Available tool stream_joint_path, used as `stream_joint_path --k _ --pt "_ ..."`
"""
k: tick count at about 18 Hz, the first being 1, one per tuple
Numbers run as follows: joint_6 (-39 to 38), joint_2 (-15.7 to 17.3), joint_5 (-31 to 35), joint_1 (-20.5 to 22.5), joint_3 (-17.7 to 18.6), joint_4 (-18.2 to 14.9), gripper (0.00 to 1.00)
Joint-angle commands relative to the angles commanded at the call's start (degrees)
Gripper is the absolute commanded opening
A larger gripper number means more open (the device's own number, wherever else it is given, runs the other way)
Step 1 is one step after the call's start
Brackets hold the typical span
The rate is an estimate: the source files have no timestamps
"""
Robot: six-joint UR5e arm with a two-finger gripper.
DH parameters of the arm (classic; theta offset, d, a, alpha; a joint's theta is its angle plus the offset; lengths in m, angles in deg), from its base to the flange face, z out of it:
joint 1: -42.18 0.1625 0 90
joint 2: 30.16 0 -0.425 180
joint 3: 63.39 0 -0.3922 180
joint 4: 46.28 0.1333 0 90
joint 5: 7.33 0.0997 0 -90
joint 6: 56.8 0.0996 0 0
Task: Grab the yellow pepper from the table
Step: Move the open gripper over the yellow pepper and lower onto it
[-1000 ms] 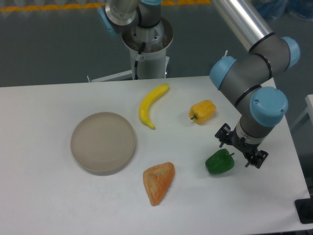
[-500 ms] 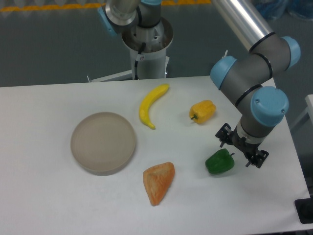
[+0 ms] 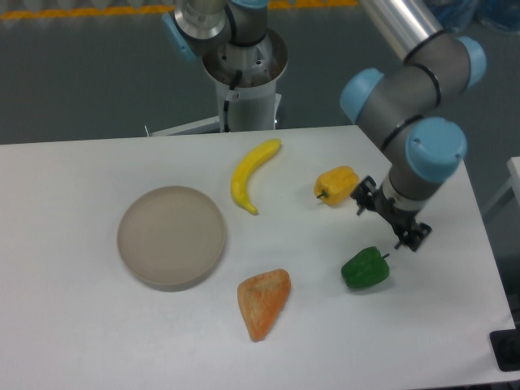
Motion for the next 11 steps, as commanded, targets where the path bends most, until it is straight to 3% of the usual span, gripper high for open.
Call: stream_joint_path --k 4,7,9,11 --pt "0.27 4.39 0.17 -0.09 6.77 0.87 1.00" --pt "0.36 7.56 0.26 -0.18 13.36 7.72 1.00" --pt "3.15 10.02 1.48 -0.18 17.14 8.18 1.00" --pt "5.36 10.12 3.94 0.00 18.03 8.26 1.00"
